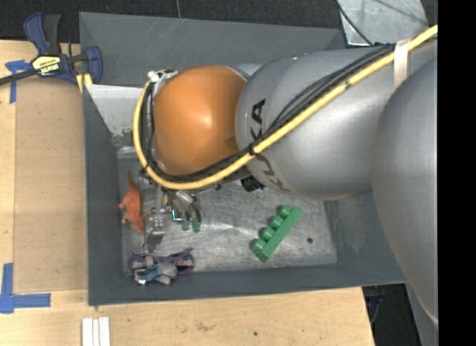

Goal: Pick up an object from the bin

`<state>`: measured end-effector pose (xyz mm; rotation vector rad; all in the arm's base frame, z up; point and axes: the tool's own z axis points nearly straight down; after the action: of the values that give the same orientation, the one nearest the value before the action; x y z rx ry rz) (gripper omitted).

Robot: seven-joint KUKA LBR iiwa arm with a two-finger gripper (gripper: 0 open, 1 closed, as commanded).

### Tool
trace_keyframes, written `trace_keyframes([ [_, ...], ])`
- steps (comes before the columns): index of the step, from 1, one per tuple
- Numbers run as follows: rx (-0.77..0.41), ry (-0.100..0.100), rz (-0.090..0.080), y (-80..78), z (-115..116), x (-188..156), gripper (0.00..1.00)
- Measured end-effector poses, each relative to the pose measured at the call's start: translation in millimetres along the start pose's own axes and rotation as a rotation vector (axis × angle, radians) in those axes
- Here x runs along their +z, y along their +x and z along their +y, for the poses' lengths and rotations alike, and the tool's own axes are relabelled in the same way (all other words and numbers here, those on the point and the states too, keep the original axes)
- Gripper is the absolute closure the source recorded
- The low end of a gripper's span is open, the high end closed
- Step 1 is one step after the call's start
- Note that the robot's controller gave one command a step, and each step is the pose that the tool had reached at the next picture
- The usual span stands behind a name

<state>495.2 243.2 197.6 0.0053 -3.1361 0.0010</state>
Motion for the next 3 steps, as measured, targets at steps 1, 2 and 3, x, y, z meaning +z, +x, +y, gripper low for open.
trace_keyframes([
  [1, 0.003, -0.002, -0.007, -2.3, -1, -4, 0.0],
  [2, -0.063, -0.003, -0.012, -3.7, -8, 57, 0.0],
  [3, -0.072, -0.001, -0.007, -60.9, -41, 80, 0.0],
])
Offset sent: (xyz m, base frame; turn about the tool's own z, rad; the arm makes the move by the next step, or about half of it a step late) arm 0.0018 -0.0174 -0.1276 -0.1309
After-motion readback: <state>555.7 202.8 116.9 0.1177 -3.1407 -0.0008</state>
